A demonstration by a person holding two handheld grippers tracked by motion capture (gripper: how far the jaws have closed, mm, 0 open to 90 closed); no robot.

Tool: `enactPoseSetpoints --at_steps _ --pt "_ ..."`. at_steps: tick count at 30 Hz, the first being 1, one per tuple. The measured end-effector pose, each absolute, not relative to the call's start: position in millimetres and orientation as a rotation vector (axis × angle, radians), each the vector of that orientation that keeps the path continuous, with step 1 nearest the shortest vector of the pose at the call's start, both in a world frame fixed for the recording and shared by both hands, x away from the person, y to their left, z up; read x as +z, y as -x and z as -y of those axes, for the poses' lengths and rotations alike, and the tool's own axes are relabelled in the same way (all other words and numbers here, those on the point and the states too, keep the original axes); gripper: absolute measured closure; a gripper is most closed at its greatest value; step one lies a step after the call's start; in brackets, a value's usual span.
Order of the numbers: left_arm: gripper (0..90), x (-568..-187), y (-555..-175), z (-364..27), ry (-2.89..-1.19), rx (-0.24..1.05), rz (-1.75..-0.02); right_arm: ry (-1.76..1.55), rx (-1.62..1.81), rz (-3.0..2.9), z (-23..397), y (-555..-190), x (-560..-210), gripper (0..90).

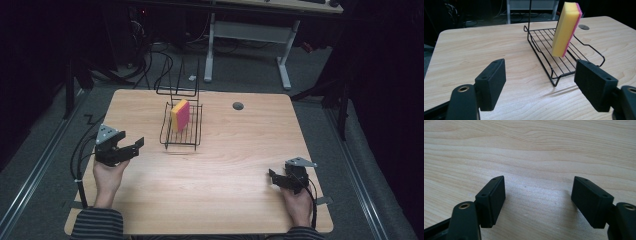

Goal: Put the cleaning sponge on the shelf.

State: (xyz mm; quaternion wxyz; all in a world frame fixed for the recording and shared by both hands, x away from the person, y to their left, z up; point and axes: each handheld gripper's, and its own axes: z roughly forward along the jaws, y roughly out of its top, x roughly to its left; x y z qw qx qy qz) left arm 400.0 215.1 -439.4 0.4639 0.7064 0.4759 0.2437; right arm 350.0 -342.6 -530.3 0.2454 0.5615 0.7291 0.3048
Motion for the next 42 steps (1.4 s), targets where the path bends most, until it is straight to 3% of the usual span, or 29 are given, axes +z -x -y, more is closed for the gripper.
enactPoseSetpoints --at_steps 16,25,42 --pt "26.1 -443.0 -383.4 -216.3 -1.749 0.594 -1.166 -1.533 0.832 -1.99 342.5 -350.1 -530.3 27.7" --pt "26.3 -448.4 -375.0 -209.1 -1.802 0.654 -1.155 -1.533 0.832 -1.99 342.5 -350.1 -530.3 27.7" --pt "29.8 -461.7 -371.7 -202.1 -1.843 0.588 -1.139 -1.533 0.832 -1.99 342.6 -350.0 -530.3 27.7"
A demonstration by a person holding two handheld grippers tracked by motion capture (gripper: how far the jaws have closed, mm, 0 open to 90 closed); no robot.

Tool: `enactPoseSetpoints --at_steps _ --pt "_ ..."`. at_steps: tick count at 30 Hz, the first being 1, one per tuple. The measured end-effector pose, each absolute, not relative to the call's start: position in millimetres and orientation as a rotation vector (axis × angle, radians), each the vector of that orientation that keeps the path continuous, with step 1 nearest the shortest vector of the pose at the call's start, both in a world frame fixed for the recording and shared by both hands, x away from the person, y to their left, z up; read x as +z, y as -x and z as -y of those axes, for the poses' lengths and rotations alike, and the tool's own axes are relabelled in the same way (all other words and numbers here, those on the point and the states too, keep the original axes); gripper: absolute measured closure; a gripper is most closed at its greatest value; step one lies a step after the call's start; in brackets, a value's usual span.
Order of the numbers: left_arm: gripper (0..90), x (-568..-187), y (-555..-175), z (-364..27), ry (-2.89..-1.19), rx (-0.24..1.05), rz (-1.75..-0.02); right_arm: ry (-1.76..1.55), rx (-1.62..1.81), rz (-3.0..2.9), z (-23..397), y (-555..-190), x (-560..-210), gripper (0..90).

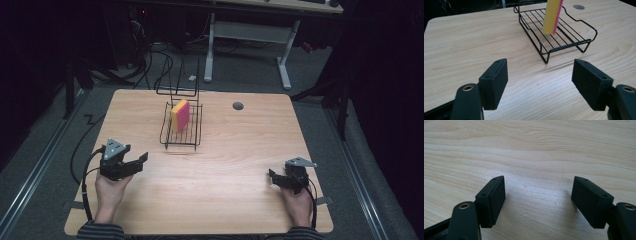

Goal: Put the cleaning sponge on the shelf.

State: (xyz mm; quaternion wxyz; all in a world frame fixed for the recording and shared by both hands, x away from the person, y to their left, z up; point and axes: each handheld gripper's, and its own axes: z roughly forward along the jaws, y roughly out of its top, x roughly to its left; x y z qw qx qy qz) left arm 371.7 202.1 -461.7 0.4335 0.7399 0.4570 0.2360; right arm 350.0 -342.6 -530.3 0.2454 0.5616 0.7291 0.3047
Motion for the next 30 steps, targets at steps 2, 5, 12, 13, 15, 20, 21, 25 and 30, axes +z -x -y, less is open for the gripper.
enactPoseSetpoints --at_steps 2,5,12,13,15,20,21,25,30 --pt "30.0 -462.6 -371.6 -201.5 -1.843 0.586 -1.14 -1.533 0.831 -1.99 342.6 -350.0 -530.3 27.7" --pt "30.3 -465.1 -371.7 -200.6 -1.848 0.574 -1.141 -1.533 0.832 -1.99 342.5 -350.0 -530.3 27.7" --pt "29.8 -470.8 -371.9 -199.8 -1.846 0.556 -1.143 -1.533 0.832 -1.989 342.5 -350.0 -530.3 27.7" --pt "29.8 -471.8 -372.1 -199.8 -1.844 0.553 -1.145 -1.533 0.832 -1.989 342.5 -350.0 -530.3 27.7" --pt "29.7 -473.9 -373.0 -199.7 -1.85 0.548 -1.149 -1.533 0.832 -1.99 342.5 -350.0 -530.3 27.7" --pt "29.7 -479.2 -375.9 -199.3 -1.855 0.53 -1.161 -1.533 0.832 -1.99 342.5 -350.0 -530.3 27.7" --pt "29.7 -480.1 -376.6 -199.2 -1.856 0.525 -1.163 -1.533 0.832 -1.99 342.5 -350.0 -530.3 27.7" --pt "29.7 -483.3 -379.6 -199.1 -1.858 0.515 -1.172 -1.533 0.831 -1.99 342.5 -350.0 -530.3 27.7" --pt "29.4 -487.3 -382.9 -199.3 -1.871 0.493 -1.181 -1.533 0.832 -1.99 342.5 -350.0 -530.3 27.7"
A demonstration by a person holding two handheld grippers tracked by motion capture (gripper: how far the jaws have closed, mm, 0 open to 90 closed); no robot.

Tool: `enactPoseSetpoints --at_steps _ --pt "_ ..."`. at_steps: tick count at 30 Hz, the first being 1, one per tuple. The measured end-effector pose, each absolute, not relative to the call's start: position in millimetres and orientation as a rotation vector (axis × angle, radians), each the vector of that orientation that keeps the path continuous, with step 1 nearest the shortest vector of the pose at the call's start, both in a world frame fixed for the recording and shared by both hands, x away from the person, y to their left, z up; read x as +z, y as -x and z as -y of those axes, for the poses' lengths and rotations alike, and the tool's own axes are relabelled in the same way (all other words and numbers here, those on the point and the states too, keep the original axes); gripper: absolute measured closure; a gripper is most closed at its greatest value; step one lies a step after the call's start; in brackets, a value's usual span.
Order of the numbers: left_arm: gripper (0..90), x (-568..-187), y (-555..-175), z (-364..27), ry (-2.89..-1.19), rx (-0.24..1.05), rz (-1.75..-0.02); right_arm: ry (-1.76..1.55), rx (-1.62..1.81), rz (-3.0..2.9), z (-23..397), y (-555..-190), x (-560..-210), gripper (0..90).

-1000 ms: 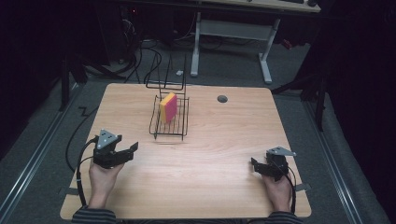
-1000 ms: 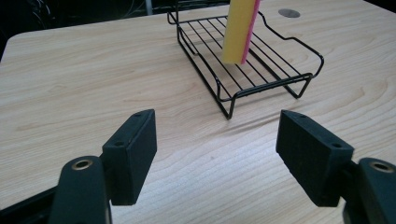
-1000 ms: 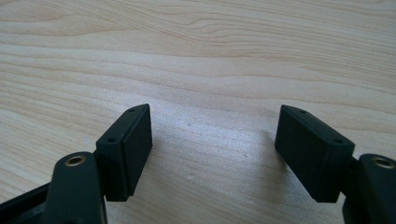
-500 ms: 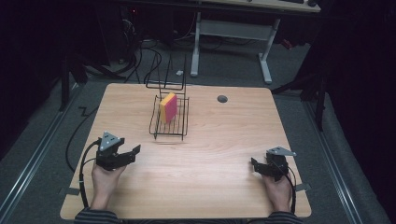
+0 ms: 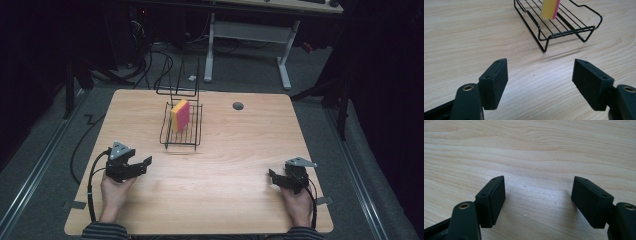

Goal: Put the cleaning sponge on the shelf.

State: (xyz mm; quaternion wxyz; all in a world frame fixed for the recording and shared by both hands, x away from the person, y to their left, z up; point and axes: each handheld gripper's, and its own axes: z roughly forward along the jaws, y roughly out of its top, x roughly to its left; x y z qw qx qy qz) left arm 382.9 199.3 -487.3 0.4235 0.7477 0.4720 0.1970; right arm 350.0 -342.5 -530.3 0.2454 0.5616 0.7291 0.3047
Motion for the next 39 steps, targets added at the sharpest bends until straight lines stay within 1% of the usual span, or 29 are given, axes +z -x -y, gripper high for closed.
enactPoseSetpoints --at_steps 18,39 --pt "29.2 -503.3 -397.2 -192.0 -1.908 0.462 -1.213 -1.533 0.832 -1.99 342.5 -350.0 -530.3 27.7" --pt "29.6 -519.9 -412.1 -187.1 -1.916 0.464 -1.256 -1.533 0.832 -1.99 342.6 -350.0 -530.3 27.7"
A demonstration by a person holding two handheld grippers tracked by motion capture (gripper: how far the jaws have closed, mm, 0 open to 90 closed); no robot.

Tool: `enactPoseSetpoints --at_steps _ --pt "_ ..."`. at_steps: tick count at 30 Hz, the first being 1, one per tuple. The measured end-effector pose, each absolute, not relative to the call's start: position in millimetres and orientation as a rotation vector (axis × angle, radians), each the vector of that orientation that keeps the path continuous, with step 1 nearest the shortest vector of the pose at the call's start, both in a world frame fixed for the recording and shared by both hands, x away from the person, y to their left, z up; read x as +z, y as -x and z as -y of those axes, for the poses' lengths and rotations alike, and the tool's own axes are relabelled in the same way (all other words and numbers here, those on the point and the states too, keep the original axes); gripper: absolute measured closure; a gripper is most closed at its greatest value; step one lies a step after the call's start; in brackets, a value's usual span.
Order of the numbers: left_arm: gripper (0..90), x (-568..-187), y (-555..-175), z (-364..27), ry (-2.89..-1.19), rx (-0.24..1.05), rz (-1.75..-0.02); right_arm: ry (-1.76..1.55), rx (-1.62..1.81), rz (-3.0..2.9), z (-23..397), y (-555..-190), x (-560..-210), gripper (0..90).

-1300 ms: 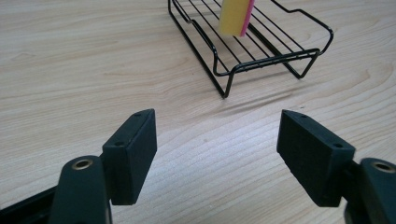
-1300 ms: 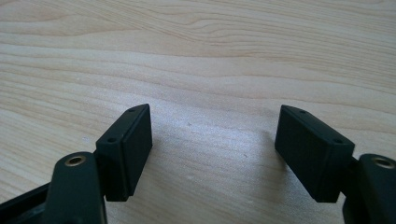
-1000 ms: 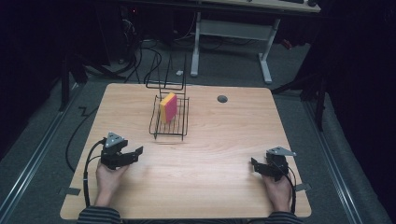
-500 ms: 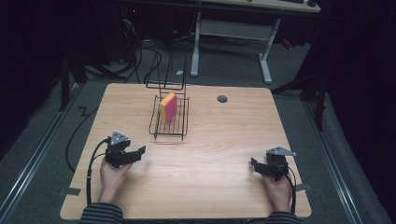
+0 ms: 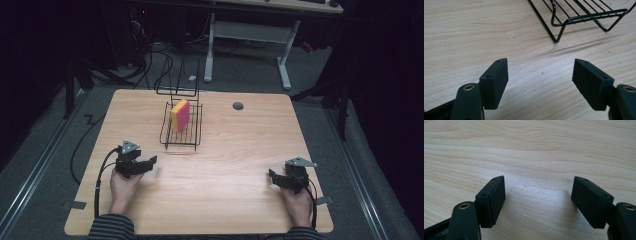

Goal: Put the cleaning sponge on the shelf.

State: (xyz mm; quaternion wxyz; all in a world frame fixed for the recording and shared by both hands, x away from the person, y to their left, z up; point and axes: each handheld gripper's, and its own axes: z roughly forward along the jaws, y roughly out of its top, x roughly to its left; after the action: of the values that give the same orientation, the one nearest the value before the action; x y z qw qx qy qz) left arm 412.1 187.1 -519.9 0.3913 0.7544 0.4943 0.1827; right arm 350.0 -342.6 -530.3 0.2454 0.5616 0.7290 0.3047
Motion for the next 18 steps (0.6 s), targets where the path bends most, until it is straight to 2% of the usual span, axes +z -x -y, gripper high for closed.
enactPoseSetpoints --at_steps 18 --pt "29.8 -526.6 -416.7 -183.6 -1.931 0.503 -1.275 -1.532 0.831 -1.99 342.6 -350.0 -530.3 27.7"
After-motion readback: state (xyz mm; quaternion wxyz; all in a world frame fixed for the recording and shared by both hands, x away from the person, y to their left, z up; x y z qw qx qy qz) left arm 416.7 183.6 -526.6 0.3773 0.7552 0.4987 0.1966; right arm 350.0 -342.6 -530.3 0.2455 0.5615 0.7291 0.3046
